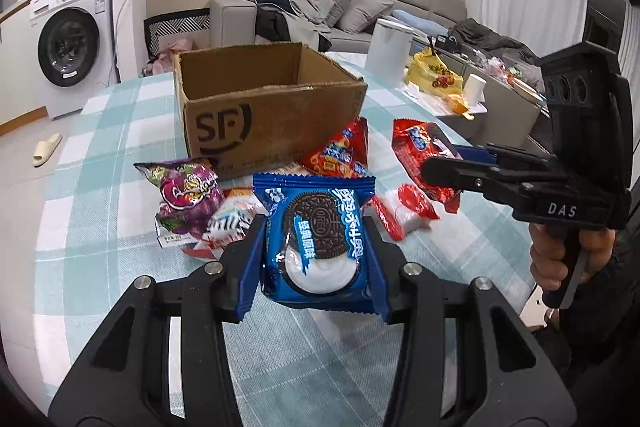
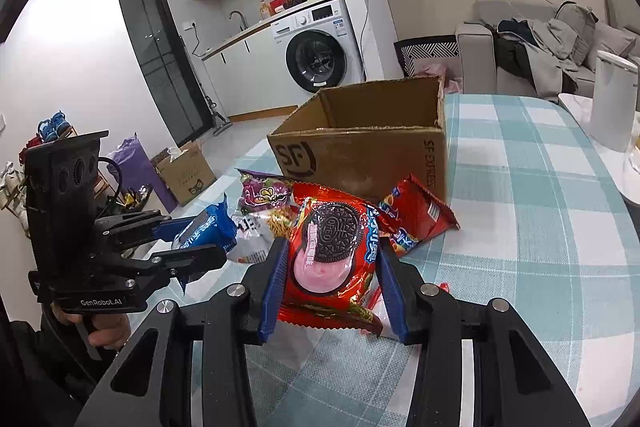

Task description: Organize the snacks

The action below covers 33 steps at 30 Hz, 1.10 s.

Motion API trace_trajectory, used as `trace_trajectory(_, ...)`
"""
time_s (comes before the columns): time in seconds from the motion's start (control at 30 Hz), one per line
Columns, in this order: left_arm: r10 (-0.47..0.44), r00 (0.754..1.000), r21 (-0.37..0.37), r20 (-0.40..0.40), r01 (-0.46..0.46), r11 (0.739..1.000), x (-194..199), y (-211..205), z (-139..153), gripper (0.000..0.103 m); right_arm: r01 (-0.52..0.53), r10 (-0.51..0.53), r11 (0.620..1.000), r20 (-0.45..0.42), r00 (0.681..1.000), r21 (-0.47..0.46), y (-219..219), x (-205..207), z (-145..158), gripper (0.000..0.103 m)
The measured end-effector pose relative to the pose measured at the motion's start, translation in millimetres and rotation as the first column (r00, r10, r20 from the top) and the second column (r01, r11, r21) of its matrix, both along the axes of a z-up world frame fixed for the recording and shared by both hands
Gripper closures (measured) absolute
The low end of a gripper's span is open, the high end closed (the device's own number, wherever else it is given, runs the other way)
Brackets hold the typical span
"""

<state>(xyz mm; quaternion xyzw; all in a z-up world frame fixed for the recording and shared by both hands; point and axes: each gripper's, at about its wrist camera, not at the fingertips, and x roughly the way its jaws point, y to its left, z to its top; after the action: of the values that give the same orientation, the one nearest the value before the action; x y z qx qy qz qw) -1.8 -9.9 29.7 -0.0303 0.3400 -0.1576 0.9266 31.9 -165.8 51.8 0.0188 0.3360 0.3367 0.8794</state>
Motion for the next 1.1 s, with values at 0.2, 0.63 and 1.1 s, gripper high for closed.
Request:
trace_trajectory(0.2, 0.034, 0.999, 0.000, 0.012, -0.034, 0.999, 9.6, 3.7, 6.8, 0.061, 0.005, -0.005, 1.000, 0.014, 1.000, 0.009, 1.5, 4.2, 7.0, 0.059)
trace_trajectory(0.63, 0.089, 0.992, 0.015, 0.085, -0.091, 0.996, 28.9, 7.1, 25.5, 0.061, 0.024, -0.025, 1.000, 0.044, 0.999, 0.020, 9.3, 20.8, 22.9, 0.059)
trace_trajectory(1.1, 0.134, 0.983, -0.007, 0.125, -0.134, 0.991, 60.1, 11.0, 41.8, 0.061, 0.042, -0.045, 0.999, 0.074, 0.996, 0.034, 14.6, 39.5, 39.7, 0.059)
